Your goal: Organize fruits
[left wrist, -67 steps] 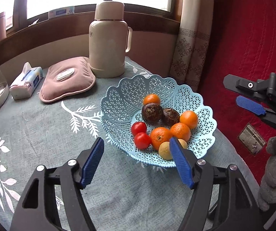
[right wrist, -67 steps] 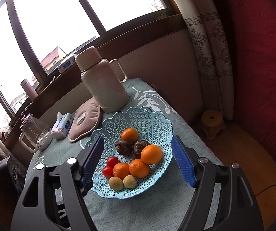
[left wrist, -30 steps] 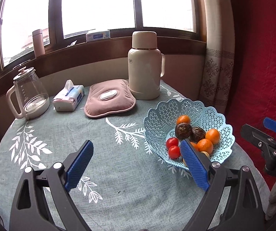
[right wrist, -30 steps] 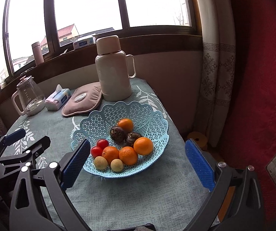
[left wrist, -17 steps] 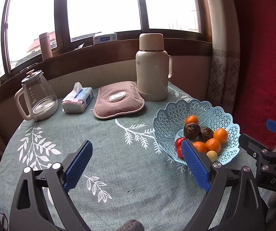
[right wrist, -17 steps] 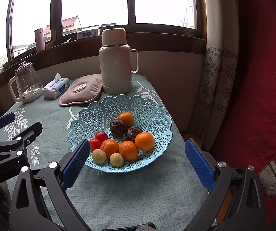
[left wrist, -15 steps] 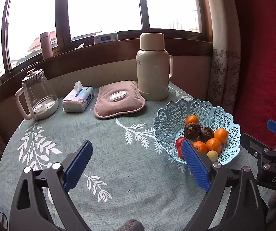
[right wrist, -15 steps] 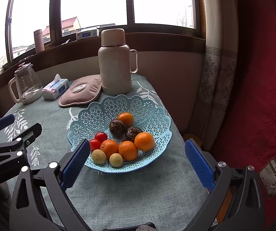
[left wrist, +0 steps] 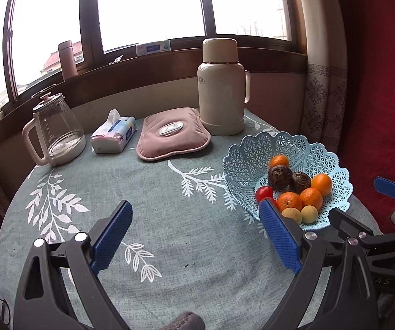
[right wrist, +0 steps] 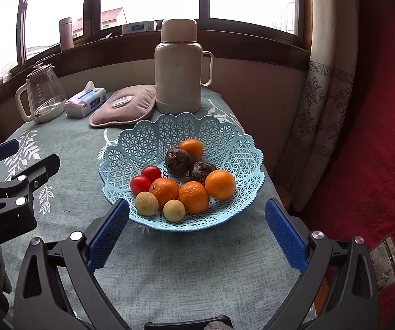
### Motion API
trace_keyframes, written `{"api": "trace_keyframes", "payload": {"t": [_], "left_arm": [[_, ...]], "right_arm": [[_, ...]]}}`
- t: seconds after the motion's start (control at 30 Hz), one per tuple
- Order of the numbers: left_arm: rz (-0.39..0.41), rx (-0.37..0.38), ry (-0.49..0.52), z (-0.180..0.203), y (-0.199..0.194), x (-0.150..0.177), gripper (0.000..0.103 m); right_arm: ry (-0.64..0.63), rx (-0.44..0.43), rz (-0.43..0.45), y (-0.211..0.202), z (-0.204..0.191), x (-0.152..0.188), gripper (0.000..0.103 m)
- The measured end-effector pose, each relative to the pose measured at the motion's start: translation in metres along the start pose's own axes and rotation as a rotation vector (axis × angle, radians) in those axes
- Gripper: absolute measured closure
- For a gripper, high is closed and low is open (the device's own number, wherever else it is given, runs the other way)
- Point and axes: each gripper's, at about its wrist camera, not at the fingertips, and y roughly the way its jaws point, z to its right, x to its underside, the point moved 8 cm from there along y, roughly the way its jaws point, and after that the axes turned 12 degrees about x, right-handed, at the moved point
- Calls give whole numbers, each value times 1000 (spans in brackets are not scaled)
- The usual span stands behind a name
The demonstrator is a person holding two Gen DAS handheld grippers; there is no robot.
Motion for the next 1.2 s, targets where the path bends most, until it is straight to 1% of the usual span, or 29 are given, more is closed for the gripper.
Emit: {"api": "trace_keyframes", "payload": {"t": [0.23, 0.4, 1.2], "left_arm": [[2, -4, 7, 2, 0, 1, 10], [-1, -29, 26, 3, 1, 1, 10], [-14, -31, 42, 6, 8, 4, 10]], "right_arm": [[22, 7, -5, 1, 5, -1, 3], [8, 4, -7, 1, 2, 0, 3], [3, 15, -21, 4, 0, 4, 3]]}}
